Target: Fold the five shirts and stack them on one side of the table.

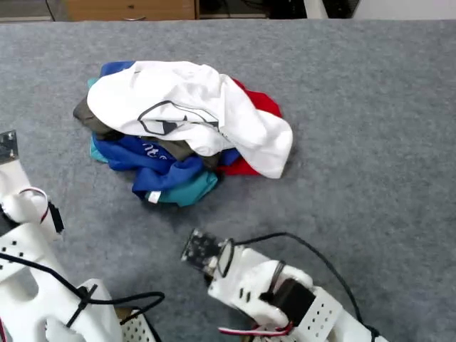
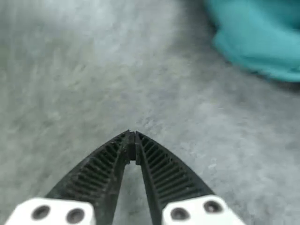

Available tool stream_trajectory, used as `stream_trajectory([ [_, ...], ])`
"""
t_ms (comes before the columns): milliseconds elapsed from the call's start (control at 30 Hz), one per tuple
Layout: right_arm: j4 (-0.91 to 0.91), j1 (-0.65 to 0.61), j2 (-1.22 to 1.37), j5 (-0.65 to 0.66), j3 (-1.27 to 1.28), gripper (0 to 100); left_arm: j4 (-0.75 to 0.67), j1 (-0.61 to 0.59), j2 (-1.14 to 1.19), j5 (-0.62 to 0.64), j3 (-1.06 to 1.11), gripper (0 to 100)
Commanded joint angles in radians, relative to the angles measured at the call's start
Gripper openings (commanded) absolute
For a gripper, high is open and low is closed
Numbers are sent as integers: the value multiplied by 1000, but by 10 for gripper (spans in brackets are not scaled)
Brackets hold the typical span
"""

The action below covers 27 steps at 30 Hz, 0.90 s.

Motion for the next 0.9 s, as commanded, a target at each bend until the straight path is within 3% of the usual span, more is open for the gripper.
stream_trajectory([
  [0,32,-13,-51,2,-15,3,-31,-12,-54,-35,25,60],
  [133,-64,130,-71,48,-31,6,-31,-11,-101,-38,51,60],
  [267,-333,456,-97,364,-21,102,-49,-8,-107,-32,89,60],
  [400,-626,639,-97,411,-47,83,-129,-34,-110,-32,150,60],
  [600,-529,645,101,407,-331,80,-157,-51,-107,-23,163,60],
  [767,-431,642,653,341,-822,90,-158,-49,-105,23,164,60],
  [867,-259,622,1020,265,-1159,174,-160,-49,-113,20,175,60],
])
